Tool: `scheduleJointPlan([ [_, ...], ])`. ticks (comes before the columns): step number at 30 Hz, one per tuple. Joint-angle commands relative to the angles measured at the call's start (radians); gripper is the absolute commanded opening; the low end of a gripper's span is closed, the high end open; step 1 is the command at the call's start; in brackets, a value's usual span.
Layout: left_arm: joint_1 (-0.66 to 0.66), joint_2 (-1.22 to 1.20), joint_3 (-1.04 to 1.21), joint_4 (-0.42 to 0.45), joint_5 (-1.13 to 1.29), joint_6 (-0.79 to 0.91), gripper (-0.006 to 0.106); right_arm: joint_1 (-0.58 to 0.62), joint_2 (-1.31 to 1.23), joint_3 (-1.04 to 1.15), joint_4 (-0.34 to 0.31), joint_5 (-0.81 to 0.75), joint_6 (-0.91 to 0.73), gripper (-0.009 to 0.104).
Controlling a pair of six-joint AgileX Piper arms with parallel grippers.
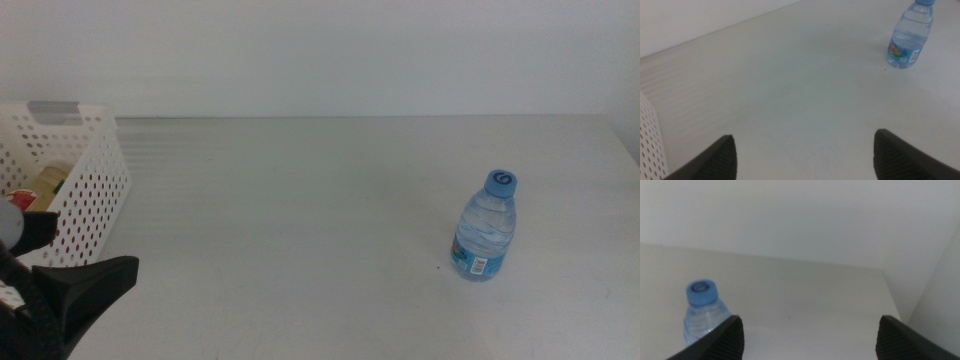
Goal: Use arms to grab the bottles and put them into the dustbin to the left of the table.
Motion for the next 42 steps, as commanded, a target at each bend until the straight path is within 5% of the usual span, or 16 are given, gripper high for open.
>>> scheduleJointPlan([
  [1, -0.004, 0.003, -0.023, -0.005, -0.065, -0.01, 0.09, -0.005, 0.059, -0.028, -0.031, -0.105, -0.01, 0.084],
  [9, -0.004, 0.003, -0.023, -0.005, -0.065, -0.01, 0.09, -0.005, 0.202, 0.127, -0.13, -0.442, 0.136, 0.084],
  [19, -0.004, 0.003, -0.023, -0.005, -0.065, -0.01, 0.09, -0.003, 0.442, 0.213, -0.357, -0.815, 0.26, 0.084],
  [32, -0.004, 0.003, -0.023, -0.005, -0.065, -0.01, 0.09, -0.003, 0.965, 0.198, -0.487, -1.361, 0.251, 0.084],
  [42, -0.004, 0.003, -0.023, -0.005, -0.065, -0.01, 0.09, -0.003, 1.187, 0.106, -0.523, -1.457, 0.155, 0.084],
])
